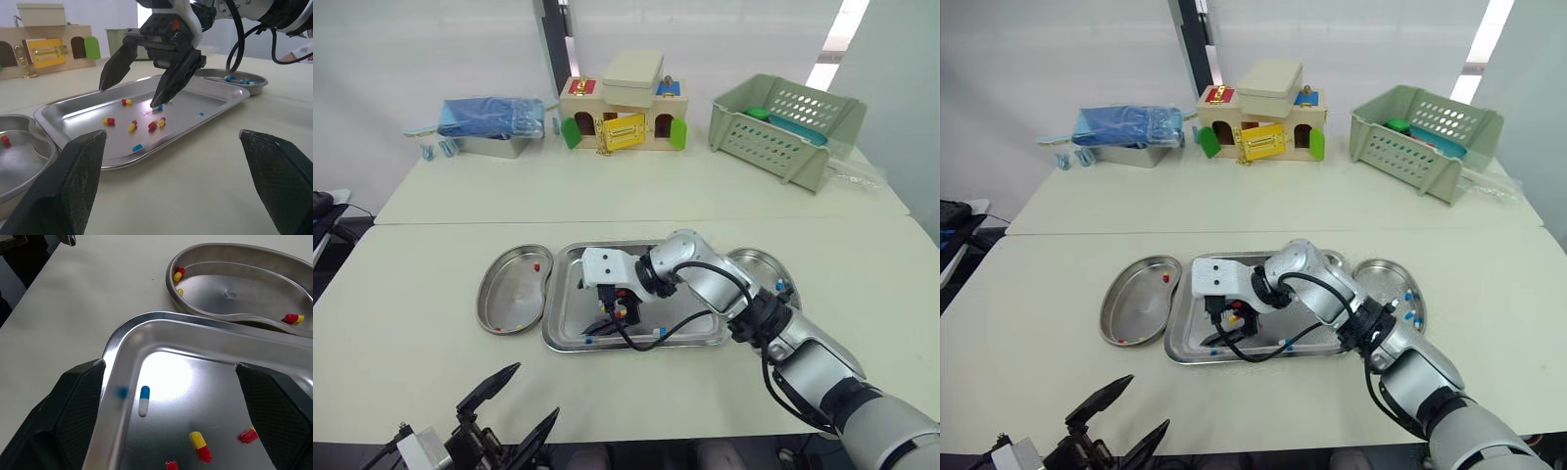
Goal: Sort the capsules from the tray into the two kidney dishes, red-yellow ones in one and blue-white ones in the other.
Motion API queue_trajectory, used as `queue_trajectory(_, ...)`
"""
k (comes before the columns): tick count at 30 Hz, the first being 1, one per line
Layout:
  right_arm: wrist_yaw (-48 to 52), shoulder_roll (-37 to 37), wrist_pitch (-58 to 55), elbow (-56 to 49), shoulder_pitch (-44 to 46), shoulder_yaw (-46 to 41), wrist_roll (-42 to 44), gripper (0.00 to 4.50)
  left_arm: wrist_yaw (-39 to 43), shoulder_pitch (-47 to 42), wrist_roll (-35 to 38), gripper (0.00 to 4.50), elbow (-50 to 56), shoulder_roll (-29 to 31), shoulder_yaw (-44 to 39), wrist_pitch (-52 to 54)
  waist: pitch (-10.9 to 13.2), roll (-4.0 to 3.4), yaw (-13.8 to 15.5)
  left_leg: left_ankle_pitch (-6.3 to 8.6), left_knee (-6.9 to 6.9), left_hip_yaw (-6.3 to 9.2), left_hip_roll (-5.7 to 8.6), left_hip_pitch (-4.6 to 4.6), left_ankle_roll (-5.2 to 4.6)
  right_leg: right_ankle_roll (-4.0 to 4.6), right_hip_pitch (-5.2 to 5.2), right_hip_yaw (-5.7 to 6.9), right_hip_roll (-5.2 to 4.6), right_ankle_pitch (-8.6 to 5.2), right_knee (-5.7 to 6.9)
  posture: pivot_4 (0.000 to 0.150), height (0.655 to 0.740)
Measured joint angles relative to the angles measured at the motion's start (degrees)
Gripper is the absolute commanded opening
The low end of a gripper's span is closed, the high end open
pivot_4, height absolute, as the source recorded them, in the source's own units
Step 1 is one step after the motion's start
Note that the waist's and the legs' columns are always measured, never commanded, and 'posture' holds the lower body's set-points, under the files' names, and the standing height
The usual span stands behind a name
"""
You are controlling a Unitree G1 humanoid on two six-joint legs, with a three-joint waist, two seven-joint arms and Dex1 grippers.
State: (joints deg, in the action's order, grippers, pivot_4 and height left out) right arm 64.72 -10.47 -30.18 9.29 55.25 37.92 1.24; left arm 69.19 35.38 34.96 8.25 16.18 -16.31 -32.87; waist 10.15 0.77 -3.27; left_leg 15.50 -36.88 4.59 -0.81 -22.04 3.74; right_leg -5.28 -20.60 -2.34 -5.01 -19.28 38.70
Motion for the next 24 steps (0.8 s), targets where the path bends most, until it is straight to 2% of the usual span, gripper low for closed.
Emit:
queue_trajectory(2,0.3,0.5,0.0,0.2,0.0,0.5,-0.3,3.84,0.0,0.0,-0.1,4.50,0.0,0.0,0.4,-0.3,0.0,0.00,0.0,0.00,-0.01,0.00,0.00,0.00,0.00,0.00,-0.01,0.00,0.01,0.00,0.04,0.150,0.7400)
queue_trajectory(5,0.6,1.3,0.0,1.2,0.0,1.2,-0.8,2.85,-0.5,0.0,-0.3,4.50,0.0,-0.1,0.8,-0.5,0.0,0.00,0.0,0.00,-0.01,0.01,0.00,0.02,0.00,0.00,-0.02,-0.01,0.01,0.00,0.06,0.150,0.7400)
queue_trajectory(24,1.3,4.6,8.1,12.9,0.0,3.8,-8.3,2.85,-3.5,0.7,-1.2,4.50,-0.4,0.1,2.3,-2.4,0.0,0.02,0.0,0.00,-0.02,0.00,0.00,0.01,0.00,0.01,-0.07,-0.02,0.02,0.00,0.13,0.150,0.7400)
